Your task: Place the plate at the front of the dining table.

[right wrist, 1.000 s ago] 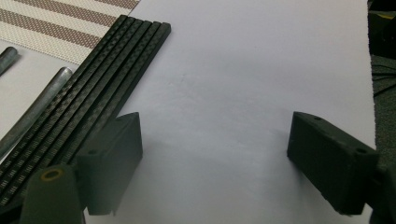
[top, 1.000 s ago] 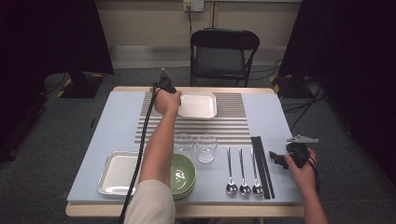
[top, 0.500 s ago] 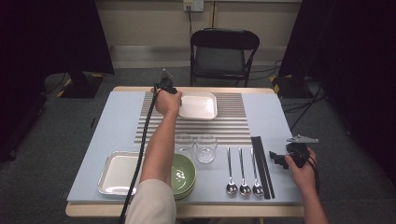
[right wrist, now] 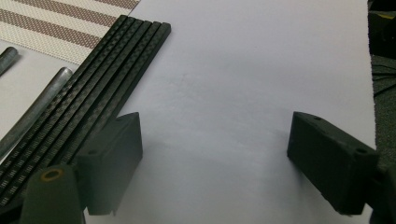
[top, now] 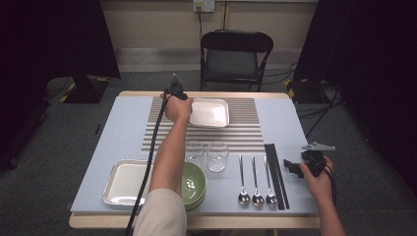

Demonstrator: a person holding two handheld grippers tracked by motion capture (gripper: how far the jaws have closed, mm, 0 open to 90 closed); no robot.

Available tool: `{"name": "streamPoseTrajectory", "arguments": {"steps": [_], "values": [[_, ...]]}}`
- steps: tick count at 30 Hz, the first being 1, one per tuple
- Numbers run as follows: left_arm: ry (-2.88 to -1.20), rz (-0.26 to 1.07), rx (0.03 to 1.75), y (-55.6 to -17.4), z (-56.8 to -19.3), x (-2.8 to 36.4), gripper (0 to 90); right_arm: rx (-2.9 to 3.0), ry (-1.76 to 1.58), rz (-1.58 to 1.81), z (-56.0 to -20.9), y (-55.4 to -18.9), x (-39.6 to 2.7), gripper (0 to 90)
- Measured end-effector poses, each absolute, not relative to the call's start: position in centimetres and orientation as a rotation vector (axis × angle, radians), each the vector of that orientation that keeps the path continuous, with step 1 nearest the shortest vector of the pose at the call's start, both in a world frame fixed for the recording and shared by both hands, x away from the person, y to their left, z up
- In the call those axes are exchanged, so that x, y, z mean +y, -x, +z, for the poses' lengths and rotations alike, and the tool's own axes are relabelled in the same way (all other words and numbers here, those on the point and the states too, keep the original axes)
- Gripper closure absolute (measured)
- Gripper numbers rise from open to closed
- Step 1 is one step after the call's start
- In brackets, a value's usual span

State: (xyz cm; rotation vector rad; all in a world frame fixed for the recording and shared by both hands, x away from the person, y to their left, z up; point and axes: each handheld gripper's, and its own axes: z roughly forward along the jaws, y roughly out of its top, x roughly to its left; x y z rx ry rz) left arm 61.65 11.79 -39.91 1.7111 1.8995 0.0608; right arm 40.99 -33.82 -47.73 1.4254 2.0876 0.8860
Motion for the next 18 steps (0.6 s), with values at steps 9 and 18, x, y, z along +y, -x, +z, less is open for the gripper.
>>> {"name": "streamPoseTrajectory", "arguments": {"steps": [9,18], "values": [[-1.722,0.064,1.900,-61.64,-39.98,11.95,88.2,2.087,-1.425,0.885,-47.73,-40.99,-33.81,17.0],[-1.701,0.058,1.911,-61.70,-40.23,11.81,87.6,2.087,-1.426,0.886,-47.73,-40.99,-33.81,17.0]]}}
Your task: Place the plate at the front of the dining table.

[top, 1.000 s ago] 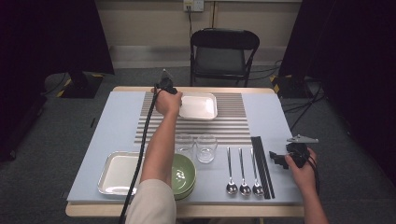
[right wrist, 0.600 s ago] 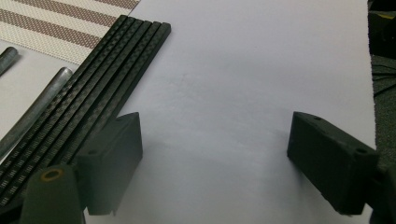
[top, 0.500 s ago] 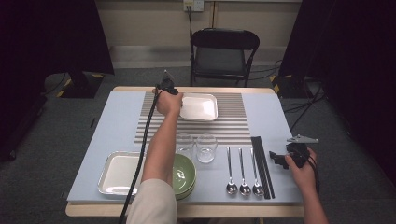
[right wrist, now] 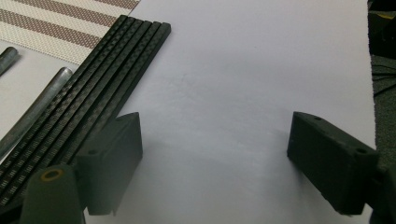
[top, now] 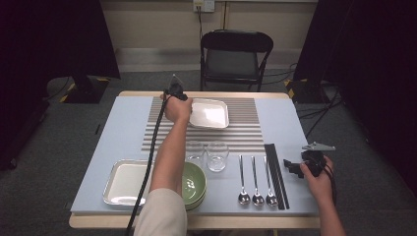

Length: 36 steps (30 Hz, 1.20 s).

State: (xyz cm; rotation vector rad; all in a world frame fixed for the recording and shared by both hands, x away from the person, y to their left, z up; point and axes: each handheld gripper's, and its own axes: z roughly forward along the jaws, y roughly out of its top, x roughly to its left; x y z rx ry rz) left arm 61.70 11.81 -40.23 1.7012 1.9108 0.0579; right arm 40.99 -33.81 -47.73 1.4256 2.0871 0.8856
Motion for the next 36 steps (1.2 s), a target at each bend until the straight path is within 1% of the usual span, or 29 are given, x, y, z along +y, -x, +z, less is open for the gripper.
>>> {"name": "streamPoseTrajectory", "arguments": {"steps": [23,25,30,31,36], "values": [[-1.706,0.063,1.913,-61.79,-40.49,11.82,85.6,2.087,-1.426,0.885,-47.72,-40.99,-33.81,17.0],[-1.726,0.056,1.909,-61.79,-40.50,11.87,85.5,2.088,-1.425,0.885,-47.72,-40.99,-33.82,17.0],[-1.723,0.061,1.914,-61.79,-40.52,11.83,85.0,2.088,-1.425,0.885,-47.73,-40.99,-33.81,17.0],[-1.701,0.065,1.928,-61.80,-40.57,11.75,84.9,2.088,-1.425,0.887,-47.73,-40.99,-33.81,17.0],[-1.711,0.058,1.921,-61.81,-40.58,11.93,84.9,2.088,-1.426,0.885,-47.72,-40.99,-33.81,17.0]]}}
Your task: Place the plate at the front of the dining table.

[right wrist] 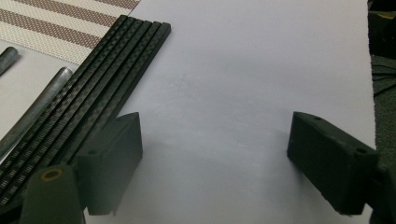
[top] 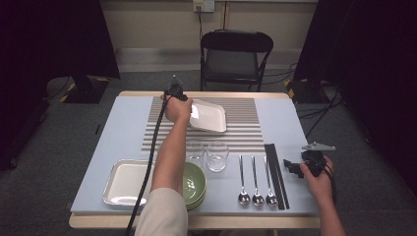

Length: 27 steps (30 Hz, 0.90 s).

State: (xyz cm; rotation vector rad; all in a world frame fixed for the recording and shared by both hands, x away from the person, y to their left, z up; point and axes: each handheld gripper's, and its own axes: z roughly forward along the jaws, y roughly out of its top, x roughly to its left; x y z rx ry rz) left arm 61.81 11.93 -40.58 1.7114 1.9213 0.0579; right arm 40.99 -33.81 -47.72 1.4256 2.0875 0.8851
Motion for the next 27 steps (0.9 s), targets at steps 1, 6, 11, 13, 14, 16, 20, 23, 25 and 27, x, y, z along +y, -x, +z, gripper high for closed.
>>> {"name": "streamPoseTrajectory", "arguments": {"steps": [1,6,11,13,14,16,20,23,25,27], "values": [[-1.711,0.055,1.923,-61.81,-40.59,11.94,84.9,2.088,-1.426,0.885,-47.73,-40.99,-33.81,17.0],[-1.712,0.049,1.916,-61.79,-40.60,12.05,84.7,2.088,-1.426,0.885,-47.72,-40.99,-33.81,17.0],[-1.708,0.049,1.918,-61.79,-40.78,12.13,84.8,2.089,-1.425,0.886,-47.73,-40.99,-33.82,16.9],[-1.701,0.050,1.922,-61.79,-40.81,12.10,84.8,2.088,-1.425,0.885,-47.73,-40.99,-33.82,17.0],[-1.684,0.056,1.928,-61.79,-40.88,12.05,84.7,2.088,-1.426,0.885,-47.73,-40.99,-33.82,17.0],[-1.682,0.055,1.931,-61.79,-40.89,12.04,84.7,2.089,-1.425,0.885,-47.73,-40.99,-33.82,17.0],[-1.691,0.050,1.931,-61.82,-41.04,12.14,85.1,2.088,-1.425,0.885,-47.73,-40.99,-33.82,17.0],[-1.698,0.060,1.932,-61.84,-41.11,12.10,85.3,2.088,-1.425,0.884,-47.73,-40.99,-33.81,17.0],[-1.703,0.059,1.934,-61.88,-41.22,12.17,85.6,2.087,-1.426,0.885,-47.72,-40.99,-33.81,17.0],[-1.711,0.057,1.932,-61.88,-41.24,12.24,85.6,2.088,-1.426,0.886,-47.72,-40.99,-33.82,17.0]]}}
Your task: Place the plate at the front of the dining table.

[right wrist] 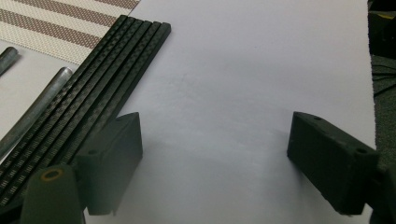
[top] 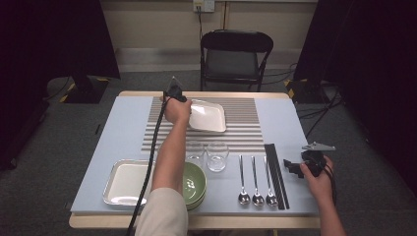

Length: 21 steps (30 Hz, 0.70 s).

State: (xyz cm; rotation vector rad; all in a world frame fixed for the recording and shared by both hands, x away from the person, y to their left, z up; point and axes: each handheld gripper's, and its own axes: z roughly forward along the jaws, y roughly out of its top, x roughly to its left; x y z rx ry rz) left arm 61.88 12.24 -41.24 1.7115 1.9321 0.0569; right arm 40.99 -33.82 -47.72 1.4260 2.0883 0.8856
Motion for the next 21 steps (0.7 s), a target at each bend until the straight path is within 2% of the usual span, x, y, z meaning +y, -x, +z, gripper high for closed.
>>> {"name": "streamPoseTrajectory", "arguments": {"steps": [13,16,19,21], "values": [[-1.704,0.062,1.939,-61.84,-41.39,12.71,89.0,2.088,-1.426,0.885,-47.73,-40.99,-33.81,17.0],[-1.705,0.068,1.940,-61.80,-41.42,12.74,85.9,2.088,-1.427,0.885,-47.72,-40.99,-33.81,16.9],[-1.764,0.093,1.938,-61.76,-41.61,12.70,86.1,2.087,-1.427,0.885,-47.72,-40.98,-33.81,17.0],[-1.746,0.093,1.942,-61.76,-41.74,12.52,85.5,2.088,-1.426,0.885,-47.73,-40.99,-33.81,17.0]]}}
